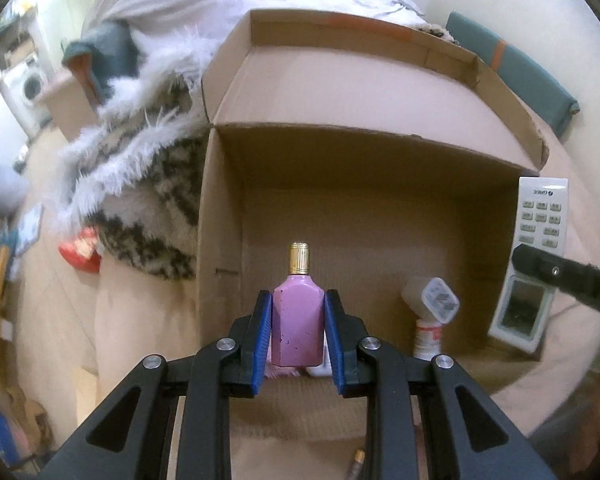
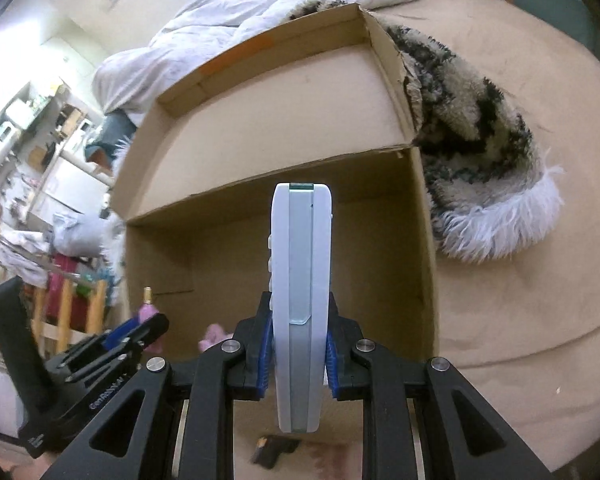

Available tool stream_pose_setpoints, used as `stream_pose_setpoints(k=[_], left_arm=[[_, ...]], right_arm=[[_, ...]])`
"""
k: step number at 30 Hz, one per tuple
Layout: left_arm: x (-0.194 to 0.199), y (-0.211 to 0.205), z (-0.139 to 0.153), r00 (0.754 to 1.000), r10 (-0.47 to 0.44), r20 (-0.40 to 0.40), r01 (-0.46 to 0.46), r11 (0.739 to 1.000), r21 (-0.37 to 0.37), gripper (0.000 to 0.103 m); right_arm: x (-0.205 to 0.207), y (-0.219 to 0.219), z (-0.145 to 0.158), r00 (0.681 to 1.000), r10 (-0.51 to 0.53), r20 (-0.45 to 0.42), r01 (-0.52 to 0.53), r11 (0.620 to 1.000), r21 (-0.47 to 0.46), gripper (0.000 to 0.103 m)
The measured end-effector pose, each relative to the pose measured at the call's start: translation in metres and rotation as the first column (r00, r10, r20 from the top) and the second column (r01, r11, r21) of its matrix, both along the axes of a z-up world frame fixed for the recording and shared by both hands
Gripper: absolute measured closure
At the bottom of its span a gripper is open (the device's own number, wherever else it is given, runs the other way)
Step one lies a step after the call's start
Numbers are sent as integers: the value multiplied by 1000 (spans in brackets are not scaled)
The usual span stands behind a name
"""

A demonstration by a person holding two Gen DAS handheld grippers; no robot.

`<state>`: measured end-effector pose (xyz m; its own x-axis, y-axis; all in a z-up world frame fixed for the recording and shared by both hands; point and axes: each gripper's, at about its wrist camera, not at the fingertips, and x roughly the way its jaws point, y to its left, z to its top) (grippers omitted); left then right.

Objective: Organize rigid objects
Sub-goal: 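Carry the remote and perfume bottle into the box and open both tools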

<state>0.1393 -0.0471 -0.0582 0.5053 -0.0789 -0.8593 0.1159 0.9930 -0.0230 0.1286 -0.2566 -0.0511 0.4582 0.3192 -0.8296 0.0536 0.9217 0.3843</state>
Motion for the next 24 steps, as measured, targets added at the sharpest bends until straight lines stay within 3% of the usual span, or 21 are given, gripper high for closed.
stream_pose_setpoints(k=[7, 13, 18, 24], left_arm=[[4, -2, -16, 1000, 2, -9, -2, 1000, 0, 80], [6, -8, -27, 999, -1, -36, 1, 1000, 12, 80], [8, -6, -37, 998, 9, -68, -8, 1000, 17, 80], [8, -10, -41, 999, -4, -53, 6, 999, 37, 80]], right_arm=[[7, 9, -14, 1000, -3, -10, 1, 986, -168, 80], [11, 24, -29, 998, 33, -48, -44, 965, -257, 80], [15, 27, -45, 994, 28, -104, -55, 964, -262, 80], [11, 31, -46, 995, 31, -96, -58, 955, -292, 80]])
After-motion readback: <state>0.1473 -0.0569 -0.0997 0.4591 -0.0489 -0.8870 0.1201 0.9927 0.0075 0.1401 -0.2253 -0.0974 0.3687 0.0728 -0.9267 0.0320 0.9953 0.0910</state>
